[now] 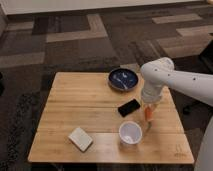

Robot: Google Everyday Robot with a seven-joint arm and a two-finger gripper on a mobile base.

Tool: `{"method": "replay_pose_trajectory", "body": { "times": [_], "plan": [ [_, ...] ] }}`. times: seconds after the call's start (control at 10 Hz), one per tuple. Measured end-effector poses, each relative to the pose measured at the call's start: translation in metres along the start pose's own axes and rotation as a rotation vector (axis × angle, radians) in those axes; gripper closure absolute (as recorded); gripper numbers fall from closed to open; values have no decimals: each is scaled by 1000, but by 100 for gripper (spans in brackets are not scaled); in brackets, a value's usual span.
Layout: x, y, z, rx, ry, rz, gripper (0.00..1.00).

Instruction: Place the pepper in the ceramic bowl

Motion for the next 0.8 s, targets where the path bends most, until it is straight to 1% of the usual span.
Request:
{"method": "replay_pose_trajectory", "body": {
  "times": [0.3, 0.5, 0.8],
  "plan": [
    [-1, 0, -1, -1, -3, 1, 100],
    [-20, -9, -12, 2, -44, 21, 100],
    [-45, -34, -30, 37, -73, 45, 100]
  ]
}}
